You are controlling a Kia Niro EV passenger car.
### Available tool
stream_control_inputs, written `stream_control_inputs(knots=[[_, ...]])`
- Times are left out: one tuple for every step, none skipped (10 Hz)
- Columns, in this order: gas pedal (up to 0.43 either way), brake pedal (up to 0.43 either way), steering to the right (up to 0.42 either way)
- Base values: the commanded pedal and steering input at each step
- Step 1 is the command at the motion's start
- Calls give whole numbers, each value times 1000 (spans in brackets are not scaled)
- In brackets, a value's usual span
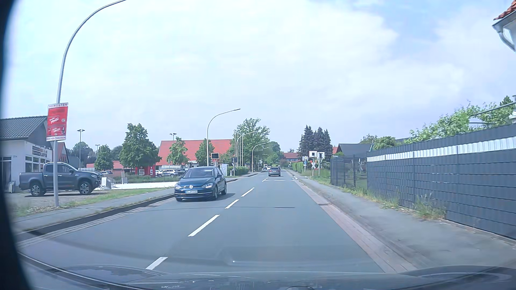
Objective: Follow the waypoints while adhering to traffic rules and regulations
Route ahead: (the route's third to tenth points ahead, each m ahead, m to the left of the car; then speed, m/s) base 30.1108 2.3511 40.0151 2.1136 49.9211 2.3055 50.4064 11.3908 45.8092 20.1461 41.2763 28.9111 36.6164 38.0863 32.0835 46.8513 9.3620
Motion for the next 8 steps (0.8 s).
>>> stream_control_inputs(knots=[[138, 0, 7], [138, 0, 5], [138, 0, 5], [138, 0, 5], [138, 0, 5], [130, 0, 4], [118, 0, 4], [39, 0, 4]])
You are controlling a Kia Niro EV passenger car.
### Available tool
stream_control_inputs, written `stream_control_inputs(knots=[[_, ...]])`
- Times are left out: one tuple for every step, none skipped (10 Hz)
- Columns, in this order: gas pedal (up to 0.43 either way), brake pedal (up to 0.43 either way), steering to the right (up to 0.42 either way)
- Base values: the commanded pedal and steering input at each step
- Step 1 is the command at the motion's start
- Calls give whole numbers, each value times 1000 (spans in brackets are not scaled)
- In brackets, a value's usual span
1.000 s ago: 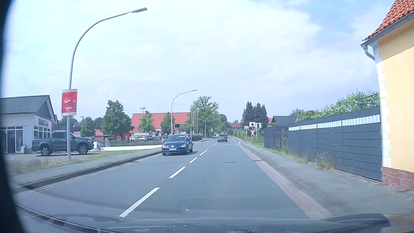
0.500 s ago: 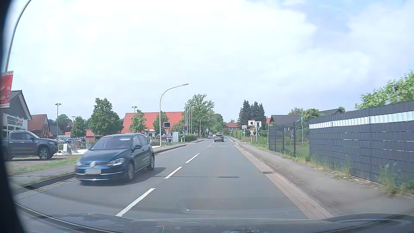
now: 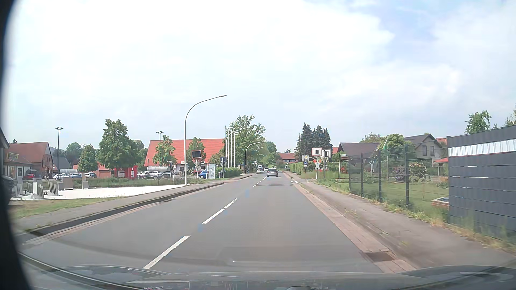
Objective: Follow the waypoints while adhering to traffic rules and regulations
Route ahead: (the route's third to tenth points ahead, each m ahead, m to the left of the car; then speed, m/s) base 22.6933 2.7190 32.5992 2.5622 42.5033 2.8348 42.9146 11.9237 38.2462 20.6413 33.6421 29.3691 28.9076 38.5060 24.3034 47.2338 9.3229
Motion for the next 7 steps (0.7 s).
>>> stream_control_inputs(knots=[[0, 0, 4], [0, 0, 4], [0, 0, 5], [0, 0, 4], [0, 0, 1], [0, 0, -1], [0, 0, -3]])
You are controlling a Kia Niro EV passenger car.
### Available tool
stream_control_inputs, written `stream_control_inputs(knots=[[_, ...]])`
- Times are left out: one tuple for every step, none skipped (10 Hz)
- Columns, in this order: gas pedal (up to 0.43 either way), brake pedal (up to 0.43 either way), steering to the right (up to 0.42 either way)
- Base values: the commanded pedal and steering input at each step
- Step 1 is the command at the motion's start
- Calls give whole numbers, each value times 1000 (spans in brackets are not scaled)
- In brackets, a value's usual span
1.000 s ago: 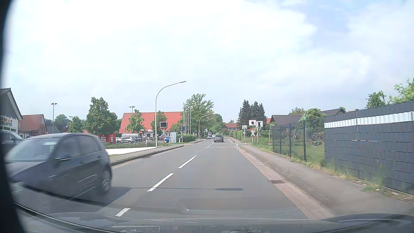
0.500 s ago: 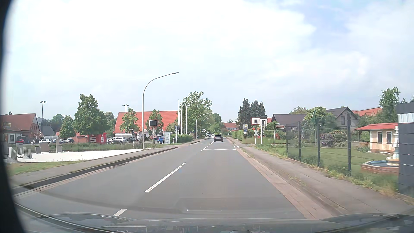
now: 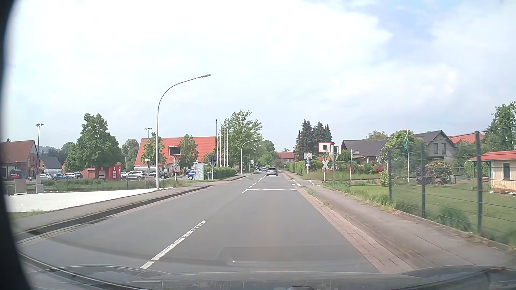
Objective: Follow the waypoints while adhering to traffic rules and regulations
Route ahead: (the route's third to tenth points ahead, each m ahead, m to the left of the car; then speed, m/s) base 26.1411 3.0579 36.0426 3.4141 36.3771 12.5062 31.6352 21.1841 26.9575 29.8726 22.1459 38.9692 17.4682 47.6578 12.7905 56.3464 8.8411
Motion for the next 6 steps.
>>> stream_control_inputs(knots=[[0, 0, -5], [0, 0, -5], [0, 0, -5], [0, 6, -5], [0, 30, -5], [0, 79, -5]])
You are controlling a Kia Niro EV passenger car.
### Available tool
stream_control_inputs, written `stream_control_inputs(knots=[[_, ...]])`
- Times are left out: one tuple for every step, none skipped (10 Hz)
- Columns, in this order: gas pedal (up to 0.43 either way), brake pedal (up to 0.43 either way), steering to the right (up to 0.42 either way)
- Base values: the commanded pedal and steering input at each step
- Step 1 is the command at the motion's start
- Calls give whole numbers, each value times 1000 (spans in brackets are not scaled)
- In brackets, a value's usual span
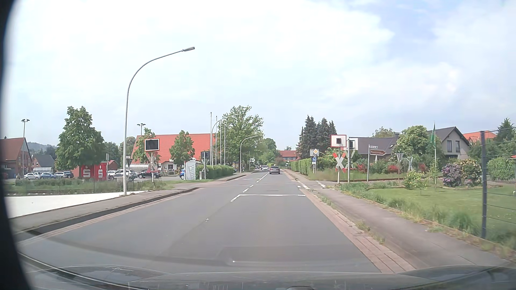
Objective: Follow the waypoints while adhering to traffic rules and regulations
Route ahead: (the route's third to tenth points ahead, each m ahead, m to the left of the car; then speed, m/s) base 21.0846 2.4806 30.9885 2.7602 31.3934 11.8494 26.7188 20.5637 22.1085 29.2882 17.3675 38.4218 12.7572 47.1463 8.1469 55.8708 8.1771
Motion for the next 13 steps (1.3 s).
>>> stream_control_inputs(knots=[[0, 140, -5], [0, 171, -5], [0, 183, -5], [0, 201, -5], [0, 207, -5], [0, 213, -6], [0, 220, -5], [0, 220, -6], [0, 226, -6], [0, 226, -5], [0, 232, -5], [0, 238, -5], [0, 238, -5]])
